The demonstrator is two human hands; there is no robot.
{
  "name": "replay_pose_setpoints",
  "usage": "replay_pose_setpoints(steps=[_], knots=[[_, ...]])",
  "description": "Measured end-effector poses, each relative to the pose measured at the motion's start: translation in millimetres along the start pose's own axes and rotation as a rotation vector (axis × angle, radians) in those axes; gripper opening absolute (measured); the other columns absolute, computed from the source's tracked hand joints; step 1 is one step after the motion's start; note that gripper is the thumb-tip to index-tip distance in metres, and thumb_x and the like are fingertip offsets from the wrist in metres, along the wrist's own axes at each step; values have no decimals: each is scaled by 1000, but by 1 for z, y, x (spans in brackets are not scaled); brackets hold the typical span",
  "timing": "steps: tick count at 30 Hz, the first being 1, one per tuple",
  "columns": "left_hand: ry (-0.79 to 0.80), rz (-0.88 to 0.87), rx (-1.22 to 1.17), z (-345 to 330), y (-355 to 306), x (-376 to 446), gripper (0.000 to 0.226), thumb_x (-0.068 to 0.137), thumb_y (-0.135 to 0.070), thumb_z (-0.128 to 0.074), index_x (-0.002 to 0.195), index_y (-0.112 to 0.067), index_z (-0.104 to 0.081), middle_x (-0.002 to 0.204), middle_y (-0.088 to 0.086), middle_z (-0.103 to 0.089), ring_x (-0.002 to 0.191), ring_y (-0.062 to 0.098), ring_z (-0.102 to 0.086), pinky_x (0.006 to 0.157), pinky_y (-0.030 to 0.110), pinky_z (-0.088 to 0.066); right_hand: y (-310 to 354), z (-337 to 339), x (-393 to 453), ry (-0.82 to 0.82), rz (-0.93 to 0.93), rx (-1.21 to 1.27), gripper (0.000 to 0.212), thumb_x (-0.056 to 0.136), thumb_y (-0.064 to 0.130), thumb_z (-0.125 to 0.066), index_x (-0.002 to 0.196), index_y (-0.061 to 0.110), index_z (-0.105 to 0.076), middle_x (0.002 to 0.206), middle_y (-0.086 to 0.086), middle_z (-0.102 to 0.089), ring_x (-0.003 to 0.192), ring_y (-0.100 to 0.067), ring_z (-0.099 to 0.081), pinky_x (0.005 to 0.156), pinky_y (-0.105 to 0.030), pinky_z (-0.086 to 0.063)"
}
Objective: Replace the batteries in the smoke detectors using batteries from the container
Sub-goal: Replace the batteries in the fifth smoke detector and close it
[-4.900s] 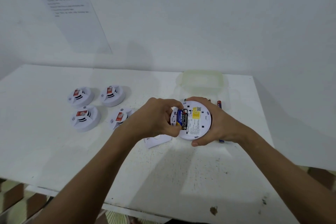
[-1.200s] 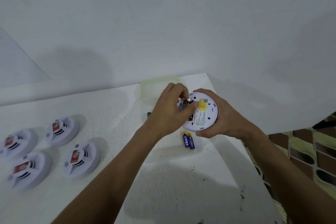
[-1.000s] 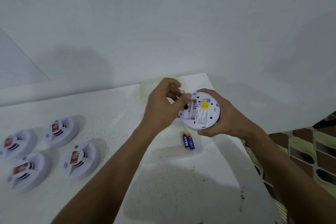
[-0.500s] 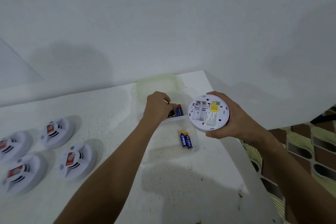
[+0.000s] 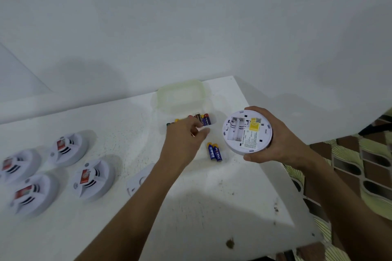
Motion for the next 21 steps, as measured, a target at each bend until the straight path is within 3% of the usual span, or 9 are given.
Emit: replay_pose_setpoints(steps=[3,5,8,10,13,15,18,21], knots=[[160,41,55,-16,8,-13,22,87,-38,-68,98,-18,-70,83,-4,-69,64,-1,-56,55,4,-36,-2,-1,-16,1,-18,2,96,51,23,-91,136,19,-45,128,8,-58,121,-13,-57,95,-18,-48],[256,80,72,-26,13,-14,26,87,-35,-69,106,-17,-71,94,4,-72,63,4,-57,57,12,-43,-4,-2,-26,9,-43,8,95,52,16,-91,136,19,-45,127,10,-59,121,-13,-57,95,-19,-49],[319,107,36,-36,13,-13,39,86,-32,-71,121,-17,-66,113,9,-68,74,19,-64,75,33,-57,-6,-4,-41,25,-69,18,93,54,9,-89,136,19,-46,127,8,-59,120,-11,-57,93,-19,-50],[318,116,35,-38,13,-10,45,86,-33,-71,128,-19,-62,121,7,-65,79,22,-67,80,36,-57,-7,-5,-49,23,-77,18,93,54,7,-89,135,18,-46,125,10,-59,119,-10,-58,91,-17,-50],[312,130,61,-41,14,-7,42,86,-33,-70,125,-20,-63,119,6,-65,72,18,-66,72,29,-55,-7,-3,-57,18,-81,12,94,53,7,-89,136,17,-46,124,11,-59,118,-9,-58,90,-15,-49],[315,137,86,-42,16,-5,37,86,-33,-71,120,-19,-65,111,8,-68,74,19,-67,70,28,-54,-6,-3,-60,19,-81,12,93,53,7,-89,136,16,-46,125,11,-59,118,-8,-58,91,-15,-50],[336,177,75,-45,18,-4,32,87,-27,-69,117,-16,-65,99,7,-70,62,12,-67,62,25,-56,-5,-3,-64,23,-76,5,92,54,7,-89,135,16,-47,125,12,-59,119,-8,-57,90,-15,-49],[341,210,75,-46,17,-3,35,84,-22,-69,119,-16,-64,105,6,-69,69,13,-70,70,30,-60,-4,-4,-65,30,-74,-1,92,54,8,-90,135,18,-47,125,12,-58,119,-8,-57,91,-15,-49]])
Point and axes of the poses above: each hand's wrist, its own x-axis towards the middle knuckle, its own z-axis out of the back of the hand, y = z × x, the point moved 4 cm from there along x, towards the middle knuckle
